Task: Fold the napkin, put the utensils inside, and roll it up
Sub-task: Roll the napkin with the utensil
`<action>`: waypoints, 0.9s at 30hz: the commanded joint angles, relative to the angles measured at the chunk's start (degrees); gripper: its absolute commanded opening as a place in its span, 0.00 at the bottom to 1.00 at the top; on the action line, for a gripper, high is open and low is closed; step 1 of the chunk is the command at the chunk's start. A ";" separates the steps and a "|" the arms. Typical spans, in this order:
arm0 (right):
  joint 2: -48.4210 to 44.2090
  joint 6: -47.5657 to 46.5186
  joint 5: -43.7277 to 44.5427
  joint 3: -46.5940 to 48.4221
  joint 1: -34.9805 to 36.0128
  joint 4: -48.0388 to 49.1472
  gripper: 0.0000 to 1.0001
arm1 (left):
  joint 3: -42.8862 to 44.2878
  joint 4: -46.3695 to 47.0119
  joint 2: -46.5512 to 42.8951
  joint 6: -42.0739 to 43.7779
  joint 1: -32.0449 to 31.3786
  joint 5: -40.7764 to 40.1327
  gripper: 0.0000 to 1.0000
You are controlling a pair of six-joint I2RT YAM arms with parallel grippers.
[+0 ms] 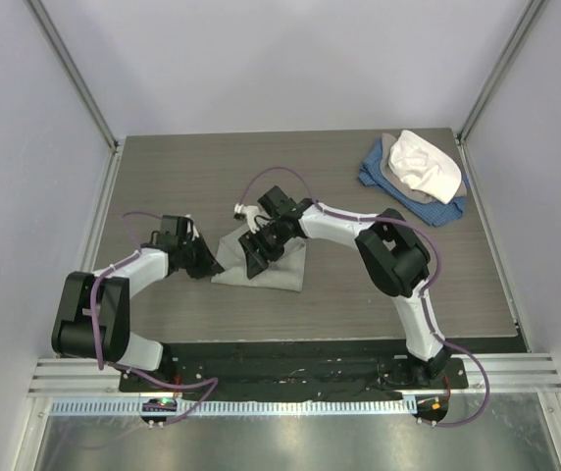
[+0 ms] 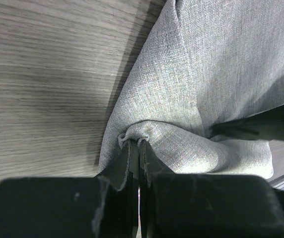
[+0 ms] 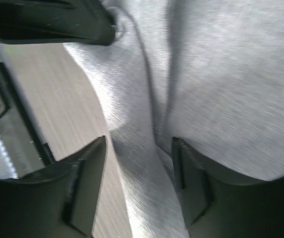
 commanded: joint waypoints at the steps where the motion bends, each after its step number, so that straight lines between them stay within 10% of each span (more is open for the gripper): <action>1: -7.06 -2.45 7.85 -0.74 -0.55 1.76 0.66 | 0.58 -3.77 1.37 1.41 -0.34 -2.53 0.00; 15: -24.57 -20.97 44.56 -21.22 16.13 22.08 0.80 | 3.12 -6.58 2.78 1.76 -0.34 -2.88 0.00; 27: -17.45 -25.83 46.89 -20.53 20.11 23.67 0.78 | 5.41 -8.16 4.01 2.38 -0.34 -2.62 0.00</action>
